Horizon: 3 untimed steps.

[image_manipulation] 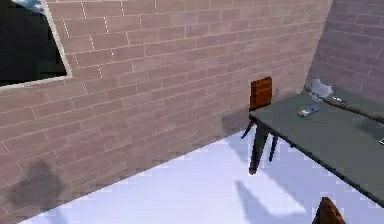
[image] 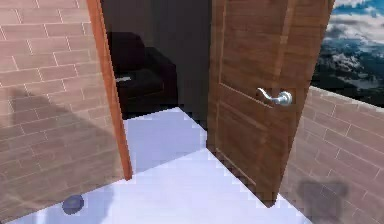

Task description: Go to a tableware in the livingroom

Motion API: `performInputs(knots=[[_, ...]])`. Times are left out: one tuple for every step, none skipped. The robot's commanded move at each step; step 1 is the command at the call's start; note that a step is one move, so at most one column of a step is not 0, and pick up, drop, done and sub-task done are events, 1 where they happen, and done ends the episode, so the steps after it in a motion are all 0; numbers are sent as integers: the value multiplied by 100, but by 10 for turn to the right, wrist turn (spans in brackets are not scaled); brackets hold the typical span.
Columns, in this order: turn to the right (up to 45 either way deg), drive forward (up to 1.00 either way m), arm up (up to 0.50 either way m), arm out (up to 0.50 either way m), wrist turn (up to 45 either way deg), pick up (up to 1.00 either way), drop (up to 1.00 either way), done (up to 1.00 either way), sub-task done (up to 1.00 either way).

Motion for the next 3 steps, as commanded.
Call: performInputs(knots=[[-60, 0, 0, 0, 0, 0, 0, 0, 0], [0, 100, 0, 0, 0, 0, 0, 0, 0], [0, 50, 0, 0, 0, 0, 0, 0, 0]])
